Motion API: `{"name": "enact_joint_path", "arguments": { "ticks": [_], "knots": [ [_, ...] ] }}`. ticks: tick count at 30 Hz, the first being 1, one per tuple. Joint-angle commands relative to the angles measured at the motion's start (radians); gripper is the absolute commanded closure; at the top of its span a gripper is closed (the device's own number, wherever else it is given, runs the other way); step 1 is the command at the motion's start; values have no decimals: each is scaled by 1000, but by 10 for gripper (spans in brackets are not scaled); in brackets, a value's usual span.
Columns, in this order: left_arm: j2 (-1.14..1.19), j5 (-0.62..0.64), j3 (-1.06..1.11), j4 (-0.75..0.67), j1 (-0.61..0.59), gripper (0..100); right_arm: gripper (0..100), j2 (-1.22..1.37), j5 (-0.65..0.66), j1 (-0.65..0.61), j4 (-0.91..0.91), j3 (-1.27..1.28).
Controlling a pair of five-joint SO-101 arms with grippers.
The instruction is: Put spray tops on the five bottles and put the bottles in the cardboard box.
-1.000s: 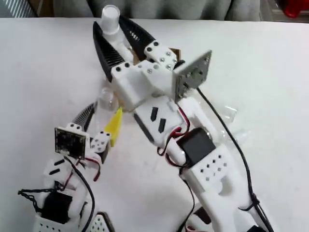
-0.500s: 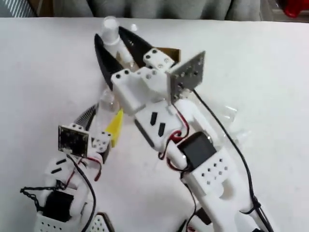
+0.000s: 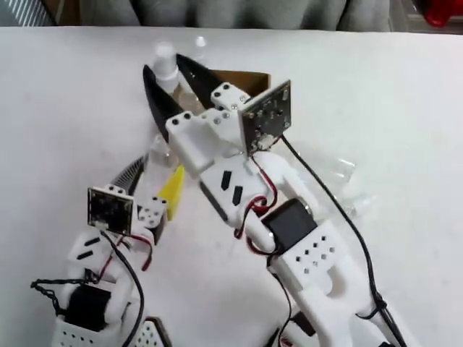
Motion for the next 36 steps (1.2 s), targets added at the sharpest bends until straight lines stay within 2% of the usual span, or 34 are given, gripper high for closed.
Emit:
{"name": "enact_joint_path", "arguments": {
  "ticks": [1, 14, 18, 30, 36],
  "knots": [
    [-16, 3, -9, -35, -2, 947, 983, -27, -8, -5, -22, 8],
    [-16, 3, -9, -35, -2, 947, 983, -27, -9, -5, 21, 109],
    [-16, 3, -9, -35, -2, 947, 984, -27, -77, -8, 88, 106],
    [-16, 3, -9, -35, -2, 947, 984, -16, -95, -12, 127, 87],
    [-16, 3, -9, -35, -2, 947, 984, -15, -183, -19, 154, 58]
  ]
}}
